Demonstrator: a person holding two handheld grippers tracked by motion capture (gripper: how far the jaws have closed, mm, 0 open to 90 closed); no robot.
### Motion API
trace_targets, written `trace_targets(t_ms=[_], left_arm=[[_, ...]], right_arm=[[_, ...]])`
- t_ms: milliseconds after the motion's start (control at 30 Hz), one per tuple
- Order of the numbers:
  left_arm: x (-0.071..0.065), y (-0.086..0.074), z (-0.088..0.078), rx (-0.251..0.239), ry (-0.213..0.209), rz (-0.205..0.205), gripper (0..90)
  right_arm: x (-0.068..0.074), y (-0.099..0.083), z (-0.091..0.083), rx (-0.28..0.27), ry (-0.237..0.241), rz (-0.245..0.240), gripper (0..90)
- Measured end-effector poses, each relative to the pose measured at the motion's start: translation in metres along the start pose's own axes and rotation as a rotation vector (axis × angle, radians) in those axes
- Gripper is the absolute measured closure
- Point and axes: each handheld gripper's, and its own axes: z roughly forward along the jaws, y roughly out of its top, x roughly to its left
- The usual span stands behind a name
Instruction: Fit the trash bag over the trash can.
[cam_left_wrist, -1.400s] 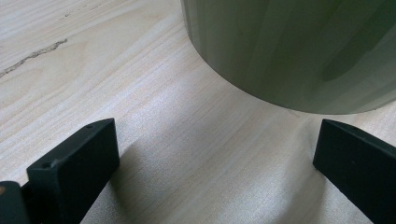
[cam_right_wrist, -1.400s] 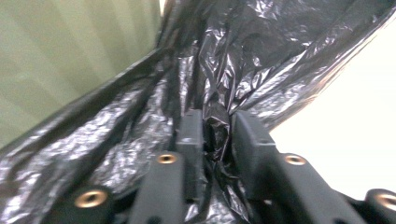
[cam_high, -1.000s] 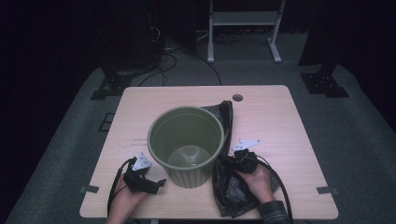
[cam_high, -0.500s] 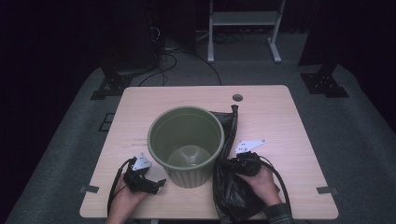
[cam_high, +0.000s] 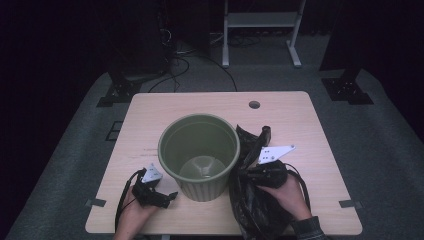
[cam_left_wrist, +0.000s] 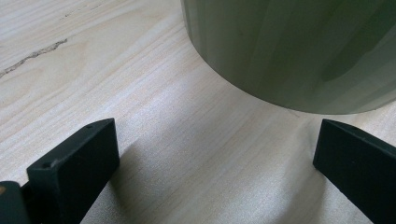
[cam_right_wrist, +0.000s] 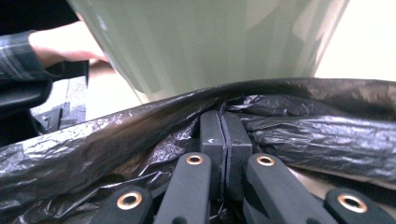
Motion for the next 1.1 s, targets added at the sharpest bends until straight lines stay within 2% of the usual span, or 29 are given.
trace_targets(t_ms=[167,333,567,667,1100], left_arm=[[0.000,0.000,0.000,-0.001,0.000,0.000,0.0],[0.000,0.000,0.000,0.000,0.000,0.001,0.0],[0.000,0.000,0.000,-0.002,0.000,0.000,0.0],[0.000,0.000,0.000,-0.003,0.000,0.000,0.0],[0.000,0.000,0.000,-0.001,0.000,0.000,0.0]], right_arm=[[0.004,0.008,-0.010,-0.018,0.010,-0.030,89.8],[0.012,0.021,-0.026,-0.055,0.033,-0.070,89.7],[0.017,0.036,-0.043,-0.092,0.070,-0.105,89.8],[0.021,0.045,-0.054,-0.122,0.105,-0.123,89.7],[0.028,0.082,-0.065,-0.165,0.173,-0.180,89.7]])
